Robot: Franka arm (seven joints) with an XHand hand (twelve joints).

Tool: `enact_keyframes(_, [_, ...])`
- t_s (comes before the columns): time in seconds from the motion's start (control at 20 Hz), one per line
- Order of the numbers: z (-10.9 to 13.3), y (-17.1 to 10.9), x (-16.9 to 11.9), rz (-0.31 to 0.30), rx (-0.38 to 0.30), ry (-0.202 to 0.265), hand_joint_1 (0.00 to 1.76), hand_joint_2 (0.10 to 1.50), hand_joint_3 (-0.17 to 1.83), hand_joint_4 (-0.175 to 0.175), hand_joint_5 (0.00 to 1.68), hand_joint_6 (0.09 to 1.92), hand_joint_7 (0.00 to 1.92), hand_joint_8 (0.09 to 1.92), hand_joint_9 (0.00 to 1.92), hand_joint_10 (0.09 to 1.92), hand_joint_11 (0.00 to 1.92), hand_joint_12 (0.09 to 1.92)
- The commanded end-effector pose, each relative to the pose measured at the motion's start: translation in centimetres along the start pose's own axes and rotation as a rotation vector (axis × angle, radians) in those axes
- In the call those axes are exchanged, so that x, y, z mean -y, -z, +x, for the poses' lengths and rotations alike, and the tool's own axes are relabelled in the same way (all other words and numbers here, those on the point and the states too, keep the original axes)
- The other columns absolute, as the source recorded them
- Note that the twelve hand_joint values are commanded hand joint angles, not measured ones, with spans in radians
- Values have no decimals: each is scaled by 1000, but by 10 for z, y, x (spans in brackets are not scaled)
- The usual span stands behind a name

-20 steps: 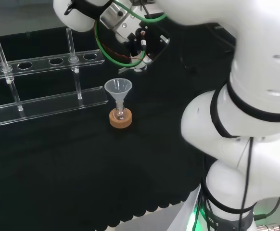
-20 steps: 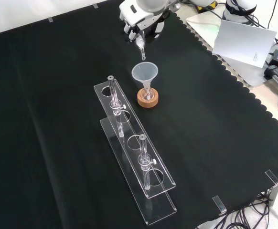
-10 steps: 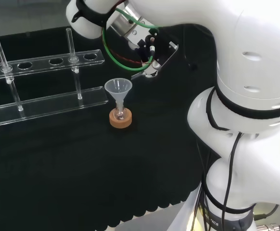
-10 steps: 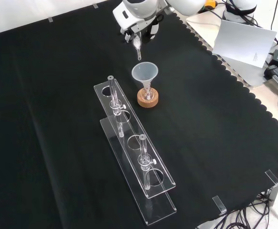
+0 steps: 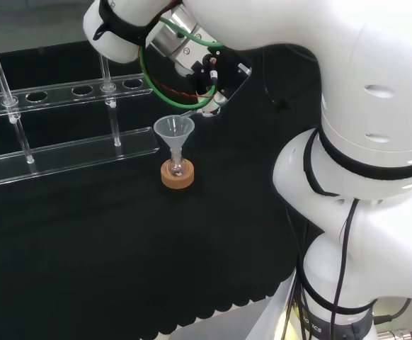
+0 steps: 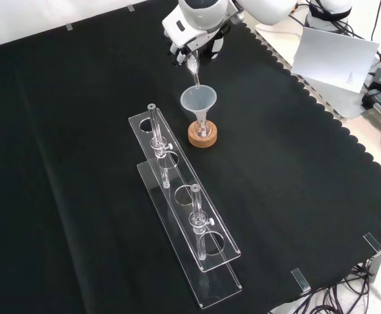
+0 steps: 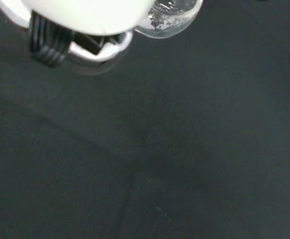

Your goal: Pour all the NaCl from the weighing funnel into the round-bottom flask.

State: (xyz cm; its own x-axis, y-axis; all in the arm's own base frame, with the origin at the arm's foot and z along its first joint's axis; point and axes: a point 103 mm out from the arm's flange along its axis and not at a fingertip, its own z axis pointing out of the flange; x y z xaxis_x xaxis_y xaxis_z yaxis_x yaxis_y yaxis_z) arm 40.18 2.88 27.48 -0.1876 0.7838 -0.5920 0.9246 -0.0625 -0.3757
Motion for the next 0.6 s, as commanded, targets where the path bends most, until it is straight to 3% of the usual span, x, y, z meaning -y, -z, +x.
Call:
enact_keyframes(0.05, [-2,0,-1,-1,-6,-2,1161,623,582,175,1583,87,1214,445,1505,87,1251,746])
enact_keyframes(0.6, [2,5,-1,-5,88,4,1161,624,580,175,1583,87,1214,443,1505,87,1251,746])
